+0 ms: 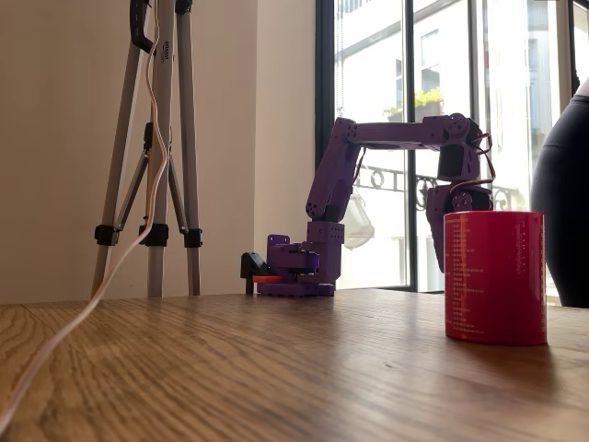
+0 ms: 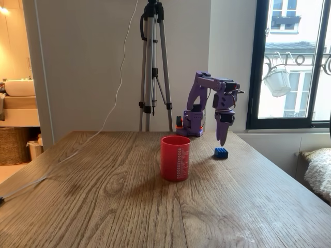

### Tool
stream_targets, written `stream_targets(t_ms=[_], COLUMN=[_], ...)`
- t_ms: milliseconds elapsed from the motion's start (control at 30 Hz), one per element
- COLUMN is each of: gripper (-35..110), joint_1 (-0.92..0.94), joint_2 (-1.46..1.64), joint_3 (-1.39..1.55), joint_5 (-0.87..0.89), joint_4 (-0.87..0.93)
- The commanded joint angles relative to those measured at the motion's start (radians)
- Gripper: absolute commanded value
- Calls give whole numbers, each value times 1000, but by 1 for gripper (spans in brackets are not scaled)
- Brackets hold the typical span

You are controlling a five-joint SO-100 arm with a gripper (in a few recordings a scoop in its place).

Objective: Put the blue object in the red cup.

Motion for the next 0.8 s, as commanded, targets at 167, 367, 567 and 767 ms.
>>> stream_targets(t_ms=[167,367,567,767], gripper=[48,47,46,46], joint_1=[-9,15,34,31], joint_2=[-58,-118,-156,-196], joint_3=[-67,-71,-74,-83], joint_5=[-51,-75,-91,-81], joint_4=[38,14,9,23])
